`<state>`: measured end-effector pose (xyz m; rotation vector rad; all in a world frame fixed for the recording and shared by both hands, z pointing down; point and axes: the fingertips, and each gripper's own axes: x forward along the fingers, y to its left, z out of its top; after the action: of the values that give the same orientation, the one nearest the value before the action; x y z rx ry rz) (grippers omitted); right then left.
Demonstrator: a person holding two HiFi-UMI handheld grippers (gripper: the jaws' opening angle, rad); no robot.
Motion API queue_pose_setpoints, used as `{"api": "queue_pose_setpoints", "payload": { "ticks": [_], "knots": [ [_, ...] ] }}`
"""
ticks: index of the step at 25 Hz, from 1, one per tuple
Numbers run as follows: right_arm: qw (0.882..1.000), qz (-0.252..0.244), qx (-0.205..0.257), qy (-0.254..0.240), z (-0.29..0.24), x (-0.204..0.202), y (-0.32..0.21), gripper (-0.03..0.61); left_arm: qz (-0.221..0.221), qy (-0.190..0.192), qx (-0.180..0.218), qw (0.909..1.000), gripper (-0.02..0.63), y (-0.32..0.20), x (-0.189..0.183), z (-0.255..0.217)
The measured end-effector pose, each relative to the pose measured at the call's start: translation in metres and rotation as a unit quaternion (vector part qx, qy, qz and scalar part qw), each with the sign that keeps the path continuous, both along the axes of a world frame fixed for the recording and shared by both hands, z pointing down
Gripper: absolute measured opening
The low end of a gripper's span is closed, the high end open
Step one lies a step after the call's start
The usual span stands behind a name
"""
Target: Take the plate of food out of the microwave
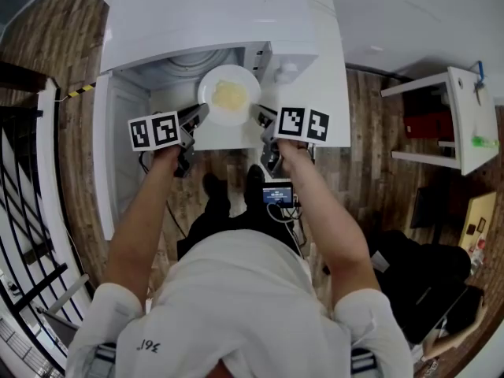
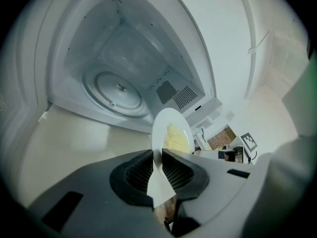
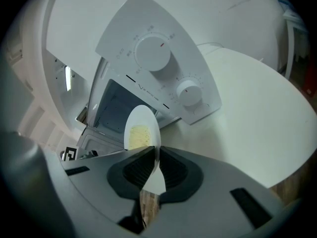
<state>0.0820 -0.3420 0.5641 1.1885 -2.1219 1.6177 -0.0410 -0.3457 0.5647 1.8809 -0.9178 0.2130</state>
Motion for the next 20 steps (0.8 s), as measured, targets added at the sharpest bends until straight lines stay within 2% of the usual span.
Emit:
{"api": "queue_pose_setpoints", "payload": {
  "ticks": [12,20],
  "knots": [
    [0.999,-0.017,0.03,0.027,-0.03,0.02,0.019,0.034,0.068,-0.035,0.0,0.997,0.055,0.021,0.021,-0.024],
    [1.0,-0.012,0.022,0.002,-0.046,0.025,0.023,0.034,0.07,-0.01,0.02,0.9973,0.055,0.025,0.026,-0.05]
  ]
}}
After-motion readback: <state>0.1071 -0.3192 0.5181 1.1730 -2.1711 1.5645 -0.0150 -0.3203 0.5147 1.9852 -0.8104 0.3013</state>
